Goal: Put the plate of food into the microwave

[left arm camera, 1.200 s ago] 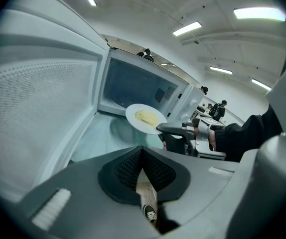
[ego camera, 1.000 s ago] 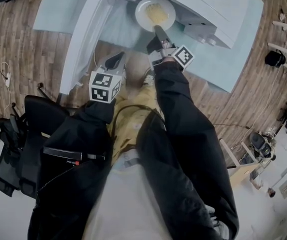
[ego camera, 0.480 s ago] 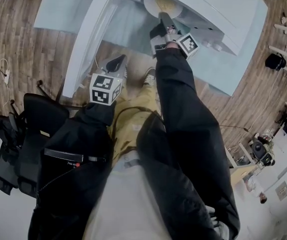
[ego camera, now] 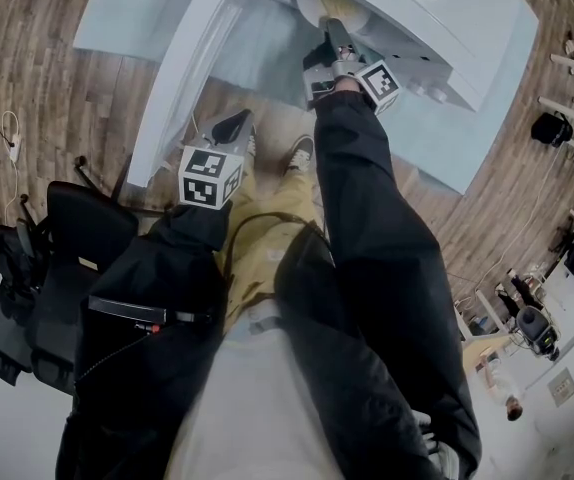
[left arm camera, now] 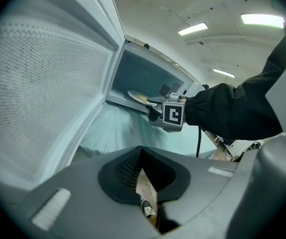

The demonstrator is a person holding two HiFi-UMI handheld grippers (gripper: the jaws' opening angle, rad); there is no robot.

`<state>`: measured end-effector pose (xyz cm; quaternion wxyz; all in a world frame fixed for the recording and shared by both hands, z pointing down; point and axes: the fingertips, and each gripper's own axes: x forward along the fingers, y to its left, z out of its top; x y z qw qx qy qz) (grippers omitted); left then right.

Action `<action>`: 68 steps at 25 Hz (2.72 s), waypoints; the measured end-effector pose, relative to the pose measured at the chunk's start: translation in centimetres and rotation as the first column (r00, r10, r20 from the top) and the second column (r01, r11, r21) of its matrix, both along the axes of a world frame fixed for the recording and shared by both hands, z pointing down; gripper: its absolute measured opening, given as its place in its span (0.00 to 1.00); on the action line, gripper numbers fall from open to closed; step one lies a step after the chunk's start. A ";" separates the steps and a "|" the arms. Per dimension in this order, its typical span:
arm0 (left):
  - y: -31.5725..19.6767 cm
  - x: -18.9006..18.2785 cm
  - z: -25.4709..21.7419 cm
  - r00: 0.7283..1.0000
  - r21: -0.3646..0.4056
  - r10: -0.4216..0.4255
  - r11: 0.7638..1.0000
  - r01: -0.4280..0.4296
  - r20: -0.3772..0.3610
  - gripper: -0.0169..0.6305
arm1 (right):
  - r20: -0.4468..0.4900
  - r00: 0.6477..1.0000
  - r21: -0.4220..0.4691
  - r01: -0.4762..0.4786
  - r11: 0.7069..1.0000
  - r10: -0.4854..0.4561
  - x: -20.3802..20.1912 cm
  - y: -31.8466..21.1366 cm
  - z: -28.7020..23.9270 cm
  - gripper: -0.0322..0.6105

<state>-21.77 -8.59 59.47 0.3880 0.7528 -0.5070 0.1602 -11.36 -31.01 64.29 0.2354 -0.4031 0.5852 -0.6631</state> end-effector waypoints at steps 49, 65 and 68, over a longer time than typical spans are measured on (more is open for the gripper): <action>-7.4 11.3 -29.3 0.992 0.587 0.009 0.805 -0.084 0.130 0.02 | -0.865 0.415 0.501 0.701 0.507 0.282 6.3 15.2 -35.5 0.04; -7.6 10.2 -29.3 0.986 0.578 -0.027 0.813 -0.075 0.166 0.02 | -0.862 0.425 0.507 0.719 0.476 0.276 5.3 14.6 -35.7 0.04; -7.6 10.1 -29.1 0.986 0.576 -0.029 0.814 -0.074 0.167 0.02 | -0.864 0.424 0.504 0.725 0.470 0.272 5.1 14.7 -35.6 0.04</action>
